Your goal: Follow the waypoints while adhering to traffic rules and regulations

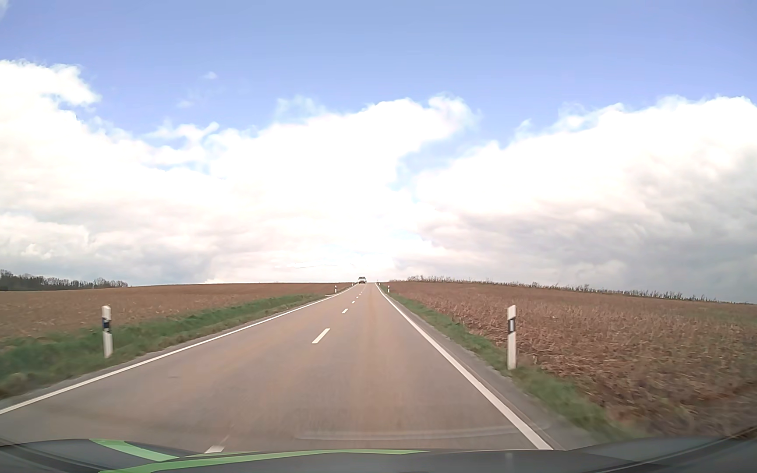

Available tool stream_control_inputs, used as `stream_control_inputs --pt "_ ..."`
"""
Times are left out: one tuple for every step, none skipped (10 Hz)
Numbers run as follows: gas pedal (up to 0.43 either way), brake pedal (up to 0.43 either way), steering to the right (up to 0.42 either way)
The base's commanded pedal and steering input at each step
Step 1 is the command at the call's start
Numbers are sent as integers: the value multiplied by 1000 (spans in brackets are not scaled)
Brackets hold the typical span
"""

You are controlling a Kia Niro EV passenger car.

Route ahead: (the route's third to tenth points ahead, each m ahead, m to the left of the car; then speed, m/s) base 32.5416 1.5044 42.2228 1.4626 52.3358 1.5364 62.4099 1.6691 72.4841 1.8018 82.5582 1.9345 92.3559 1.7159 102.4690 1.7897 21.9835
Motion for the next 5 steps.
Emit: stream_control_inputs --pt "350 0 -4" --pt "350 0 -4" --pt "350 0 -4" --pt "350 0 -4" --pt "350 0 -3"
